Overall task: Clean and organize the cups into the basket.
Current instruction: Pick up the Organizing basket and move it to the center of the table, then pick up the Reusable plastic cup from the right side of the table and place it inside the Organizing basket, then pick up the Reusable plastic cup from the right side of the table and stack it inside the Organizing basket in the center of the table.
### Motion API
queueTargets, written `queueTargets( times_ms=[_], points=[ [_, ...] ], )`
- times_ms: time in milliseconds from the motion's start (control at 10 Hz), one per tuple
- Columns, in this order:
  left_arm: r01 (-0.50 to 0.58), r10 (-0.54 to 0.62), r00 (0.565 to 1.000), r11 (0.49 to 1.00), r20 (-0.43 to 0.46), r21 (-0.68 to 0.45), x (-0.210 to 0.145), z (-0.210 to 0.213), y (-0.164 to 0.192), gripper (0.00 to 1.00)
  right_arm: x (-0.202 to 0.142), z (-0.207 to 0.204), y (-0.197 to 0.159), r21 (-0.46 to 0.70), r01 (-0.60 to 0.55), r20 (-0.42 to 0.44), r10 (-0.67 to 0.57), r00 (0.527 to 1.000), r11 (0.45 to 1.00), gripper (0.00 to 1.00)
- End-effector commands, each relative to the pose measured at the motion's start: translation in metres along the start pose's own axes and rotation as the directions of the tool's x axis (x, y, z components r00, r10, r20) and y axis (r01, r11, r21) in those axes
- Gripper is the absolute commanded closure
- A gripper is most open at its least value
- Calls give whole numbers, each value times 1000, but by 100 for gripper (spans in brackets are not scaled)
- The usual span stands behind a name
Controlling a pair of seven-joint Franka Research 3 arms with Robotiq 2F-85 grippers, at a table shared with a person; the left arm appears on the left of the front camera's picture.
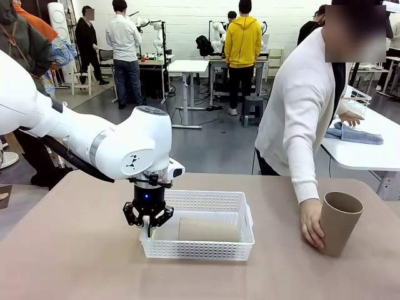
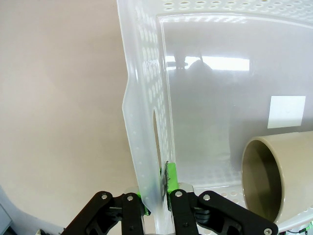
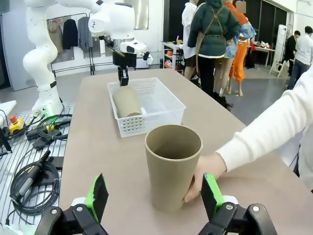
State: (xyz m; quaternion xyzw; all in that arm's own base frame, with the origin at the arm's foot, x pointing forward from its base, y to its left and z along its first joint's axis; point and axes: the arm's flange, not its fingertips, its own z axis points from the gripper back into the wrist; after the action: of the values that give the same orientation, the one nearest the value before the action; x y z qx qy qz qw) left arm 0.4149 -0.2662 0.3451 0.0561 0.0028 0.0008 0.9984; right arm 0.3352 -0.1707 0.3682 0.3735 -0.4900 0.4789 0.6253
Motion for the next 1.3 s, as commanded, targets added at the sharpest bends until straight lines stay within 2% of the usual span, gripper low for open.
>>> queueTargets(
  times_ms=[0,1200],
  points=[
    [-21,21,1000,1000,-3,2,-1,-1,-4,100,1,1,0,5,-6,0,6,1000,1000,0],
    [-21,21,1000,1000,-3,2,-1,-1,-4,100,0,0,0,0,0,0,0,1000,1000,0]
  ],
)
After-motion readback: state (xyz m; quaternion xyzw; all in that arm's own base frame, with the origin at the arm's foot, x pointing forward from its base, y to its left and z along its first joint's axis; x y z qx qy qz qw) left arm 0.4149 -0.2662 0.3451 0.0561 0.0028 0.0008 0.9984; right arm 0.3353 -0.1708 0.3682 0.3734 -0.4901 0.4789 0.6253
